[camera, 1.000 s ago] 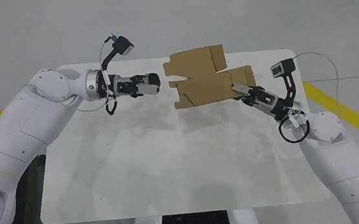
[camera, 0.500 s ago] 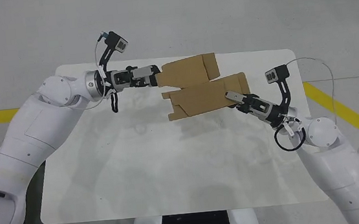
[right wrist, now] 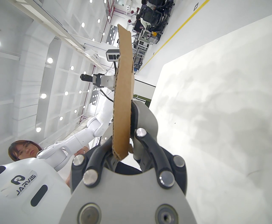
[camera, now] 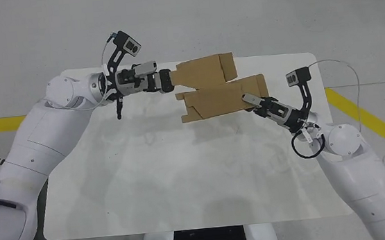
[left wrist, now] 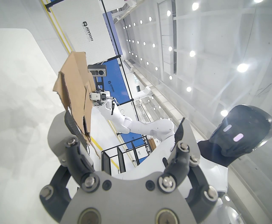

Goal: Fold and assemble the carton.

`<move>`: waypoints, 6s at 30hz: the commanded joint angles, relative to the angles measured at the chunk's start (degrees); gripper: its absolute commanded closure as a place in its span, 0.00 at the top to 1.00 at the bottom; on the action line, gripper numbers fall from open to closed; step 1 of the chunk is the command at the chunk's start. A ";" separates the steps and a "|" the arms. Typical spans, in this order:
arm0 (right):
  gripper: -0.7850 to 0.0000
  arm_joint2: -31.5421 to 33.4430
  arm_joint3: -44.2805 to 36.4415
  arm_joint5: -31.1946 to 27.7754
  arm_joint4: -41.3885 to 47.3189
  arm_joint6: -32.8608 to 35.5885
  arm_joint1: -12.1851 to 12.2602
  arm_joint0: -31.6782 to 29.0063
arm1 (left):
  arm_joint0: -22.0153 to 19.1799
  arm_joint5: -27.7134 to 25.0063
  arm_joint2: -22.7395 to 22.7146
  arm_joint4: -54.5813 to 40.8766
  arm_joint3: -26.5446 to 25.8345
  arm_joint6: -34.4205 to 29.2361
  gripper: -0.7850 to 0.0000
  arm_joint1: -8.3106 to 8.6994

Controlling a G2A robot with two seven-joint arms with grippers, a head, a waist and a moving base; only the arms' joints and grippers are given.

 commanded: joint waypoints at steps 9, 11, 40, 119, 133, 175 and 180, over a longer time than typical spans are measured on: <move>0.00 -0.85 -0.79 -0.35 -1.56 -0.32 -0.40 0.37 | 0.49 1.00 -2.71 1.58 0.11 -1.15 1.00 -1.41; 0.00 -0.85 -1.24 -0.29 -1.72 -0.30 -0.44 0.24 | 0.58 0.79 -3.16 2.76 1.02 0.23 1.00 -1.69; 0.00 -0.18 -2.25 -0.73 -1.84 0.39 -0.95 -0.73 | 4.26 7.57 -7.47 11.05 1.97 2.51 0.56 -4.76; 0.74 -3.88 1.57 -7.96 4.71 16.36 -1.88 5.33 | 7.62 13.20 -14.63 32.98 -3.48 -6.02 0.00 -7.33; 0.62 -5.85 5.67 -6.05 0.02 13.59 -2.51 8.83 | 6.56 13.10 -13.87 34.06 -3.65 -7.69 0.00 -8.17; 0.16 -9.75 5.27 -3.80 0.79 15.24 -3.53 9.54 | 6.70 12.12 -13.35 34.94 -4.08 -11.22 0.00 -9.76; 0.00 -9.79 5.53 -3.86 0.46 14.93 -3.60 9.45 | 6.85 12.10 -13.58 34.95 -4.13 -11.33 0.19 -9.83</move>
